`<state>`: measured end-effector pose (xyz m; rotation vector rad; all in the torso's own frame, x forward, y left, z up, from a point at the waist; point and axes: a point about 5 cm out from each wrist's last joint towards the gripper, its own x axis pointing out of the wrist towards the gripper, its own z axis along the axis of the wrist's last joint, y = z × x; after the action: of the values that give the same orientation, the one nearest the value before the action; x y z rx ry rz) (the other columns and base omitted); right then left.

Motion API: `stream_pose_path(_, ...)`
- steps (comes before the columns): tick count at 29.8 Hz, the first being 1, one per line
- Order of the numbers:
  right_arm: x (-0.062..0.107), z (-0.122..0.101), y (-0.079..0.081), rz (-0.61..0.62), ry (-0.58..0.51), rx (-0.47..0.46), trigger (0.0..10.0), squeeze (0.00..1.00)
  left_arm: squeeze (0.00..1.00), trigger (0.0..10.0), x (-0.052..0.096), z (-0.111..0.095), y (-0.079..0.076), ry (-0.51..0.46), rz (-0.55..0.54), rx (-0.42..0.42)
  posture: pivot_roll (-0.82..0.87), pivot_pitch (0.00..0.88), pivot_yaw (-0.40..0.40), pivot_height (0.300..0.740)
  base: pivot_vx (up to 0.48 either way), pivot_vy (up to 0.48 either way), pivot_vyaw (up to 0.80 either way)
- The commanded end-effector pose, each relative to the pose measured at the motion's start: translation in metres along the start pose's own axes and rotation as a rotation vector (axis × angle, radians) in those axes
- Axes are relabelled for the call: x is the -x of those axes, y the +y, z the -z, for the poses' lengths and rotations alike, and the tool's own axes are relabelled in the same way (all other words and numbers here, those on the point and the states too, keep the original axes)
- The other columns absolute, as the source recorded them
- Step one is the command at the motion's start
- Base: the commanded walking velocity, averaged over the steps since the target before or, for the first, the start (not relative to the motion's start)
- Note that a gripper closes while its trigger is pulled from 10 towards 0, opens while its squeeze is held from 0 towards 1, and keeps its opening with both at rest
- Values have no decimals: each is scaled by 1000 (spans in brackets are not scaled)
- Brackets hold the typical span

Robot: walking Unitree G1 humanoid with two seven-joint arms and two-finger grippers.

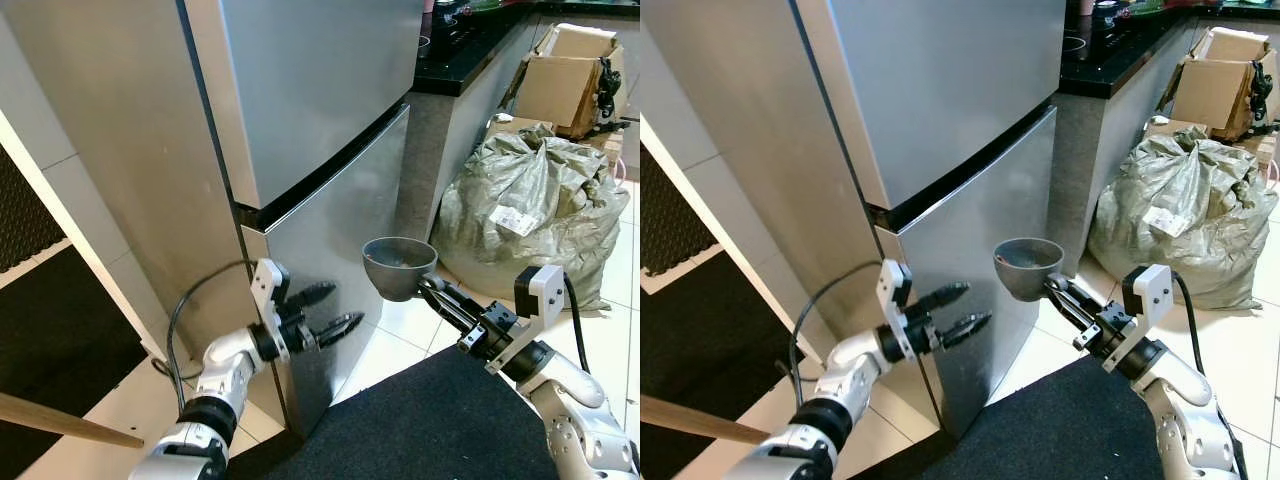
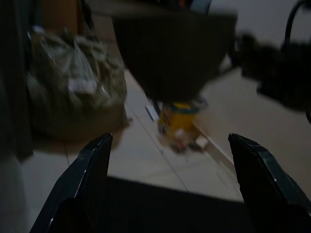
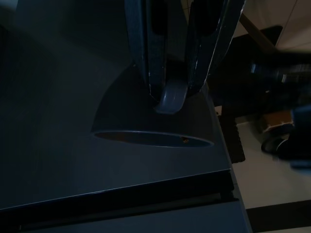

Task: Restocking fridge

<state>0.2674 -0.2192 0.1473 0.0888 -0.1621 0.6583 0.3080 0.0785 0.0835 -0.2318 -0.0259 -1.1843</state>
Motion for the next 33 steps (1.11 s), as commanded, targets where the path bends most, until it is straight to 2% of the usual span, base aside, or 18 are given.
stream_pose_path(1, -1, -2, 3, -14, -5, -3, 10000, 0, 0, 10000, 16, 10, 3, 106, -4, -11, -137, 39, 89, 740, 0, 0, 0)
stream_pose_path(2, -1, -2, 2, -14, -4, -3, 10000, 0, 0, 10000, 27, 19, 3, 205, -14, -44, -134, 37, 89, 740, 0, 0, 0)
stream_pose_path(4, -1, -2, 2, -13, -4, -3, 10000, 0, 0, 10000, 37, 24, 7, 283, -63, -83, -134, 37, 89, 740, 0, 0, 0)
stream_pose_path(5, -1, -2, 2, -13, -4, -3, 10000, 0, 0, 10000, 37, 24, 7, 283, -63, -83, -134, 37, 89, 740, 0, 0, 0)
stream_pose_path(8, -2, -1, 1, -14, -4, -3, 10000, 0, 0, 10000, 51, 18, 24, 316, -242, -149, -128, 37, 85, 740, 0, 0, 0)
stream_pose_path(9, -2, -1, 1, -14, -4, -3, 10000, 0, 0, 10000, 51, 18, 24, 316, -242, -149, -128, 37, 85, 740, 0, 0, 0)
stream_pose_path(14, -3, -1, 1, -17, -3, -3, 10000, 0, 0, 10000, 55, -7, 43, 215, -414, -215, -126, 36, 81, 740, 0, 0, 0)
stream_pose_path(15, -3, -1, 1, -17, -3, -3, 10000, 0, 0, 10000, 55, -7, 43, 215, -414, -215, -126, 36, 81, 740, 0, 0, 0)
stream_pose_path(18, -4, -1, 0, -15, -2, -1, 10000, 0, 0, 10000, 52, -18, 47, 117, -447, -189, -129, 35, 80, 740, 0, 0, 0)
stream_pose_path(19, -4, -1, 0, -15, -2, -1, 10000, 0, 0, 10000, 52, -18, 47, 117, -447, -189, -129, 35, 80, 740, 0, 0, 0)
stream_pose_path(20, -3, -2, -1, -13, -2, 1, 10000, 0, 0, 10000, 49, -24, 47, 58, -447, -175, -131, 35, 79, 740, 0, 0, 0)
stream_pose_path(23, -3, -3, -1, -12, -2, 5, 10000, 0, 0, 10000, 44, -34, 50, -8, -488, -199, -133, 35, 79, 740, 0, 0, 0)
stream_pose_path(30, -3, -3, -1, -11, -2, 6, 10000, 0, 0, 10000, 48, -48, 62, -38, -660, -266, -137, 37, 80, 740, 0, 0, 0)
stream_pose_path(33, -2, -3, -1, -10, -1, 6, 10000, 0, 0, 10000, 49, -51, 64, -46, -685, -276, -137, 37, 80, 740, 0, 0, 0)
